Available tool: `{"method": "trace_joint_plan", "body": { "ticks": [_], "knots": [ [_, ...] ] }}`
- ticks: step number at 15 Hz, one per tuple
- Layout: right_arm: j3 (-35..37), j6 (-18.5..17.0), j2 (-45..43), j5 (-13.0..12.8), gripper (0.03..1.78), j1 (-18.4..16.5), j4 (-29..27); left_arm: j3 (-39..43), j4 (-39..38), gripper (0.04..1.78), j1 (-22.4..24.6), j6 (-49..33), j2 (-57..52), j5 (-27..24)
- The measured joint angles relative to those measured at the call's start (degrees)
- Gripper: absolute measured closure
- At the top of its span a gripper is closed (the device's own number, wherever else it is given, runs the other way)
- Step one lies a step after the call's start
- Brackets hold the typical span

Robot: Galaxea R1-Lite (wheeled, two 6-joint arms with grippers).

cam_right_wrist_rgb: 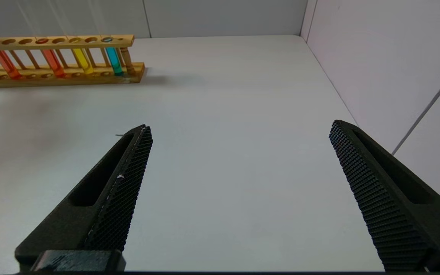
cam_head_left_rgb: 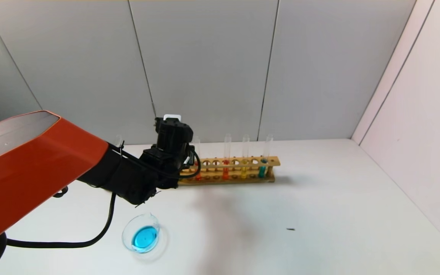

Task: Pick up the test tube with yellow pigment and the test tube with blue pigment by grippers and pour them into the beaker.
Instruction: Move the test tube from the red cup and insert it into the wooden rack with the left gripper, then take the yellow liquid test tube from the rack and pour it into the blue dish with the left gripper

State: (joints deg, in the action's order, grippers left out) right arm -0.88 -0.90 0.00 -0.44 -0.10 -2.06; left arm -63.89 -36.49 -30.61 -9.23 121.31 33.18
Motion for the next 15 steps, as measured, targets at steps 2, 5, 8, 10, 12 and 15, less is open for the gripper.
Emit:
{"method": "trace_joint_plan", "body": {
  "ticks": [2,5,8,10,12,15],
  "knots": [
    [0.0,0.0,0.0,0.0,0.11,0.0,0.0,0.0,0.0,1.5,-0.1,0.0,0.0,0.0],
    [0.0,0.0,0.0,0.0,0.11,0.0,0.0,-0.3,0.5,1.5,-0.4,0.7,-0.2,0.1],
    [0.0,0.0,0.0,0.0,0.11,0.0,0.0,-1.2,1.2,1.5,-0.4,1.7,-1.2,0.1],
    [0.0,0.0,0.0,0.0,0.11,0.0,0.0,-2.6,4.2,1.5,-0.4,1.7,-2.3,0.0],
    [0.0,0.0,0.0,0.0,0.11,0.0,0.0,-3.8,6.6,1.5,-0.4,1.6,-3.6,0.1],
    [0.0,0.0,0.0,0.0,0.11,0.0,0.0,-4.8,9.2,1.5,-0.5,1.6,-5.7,0.4]
  ]
}}
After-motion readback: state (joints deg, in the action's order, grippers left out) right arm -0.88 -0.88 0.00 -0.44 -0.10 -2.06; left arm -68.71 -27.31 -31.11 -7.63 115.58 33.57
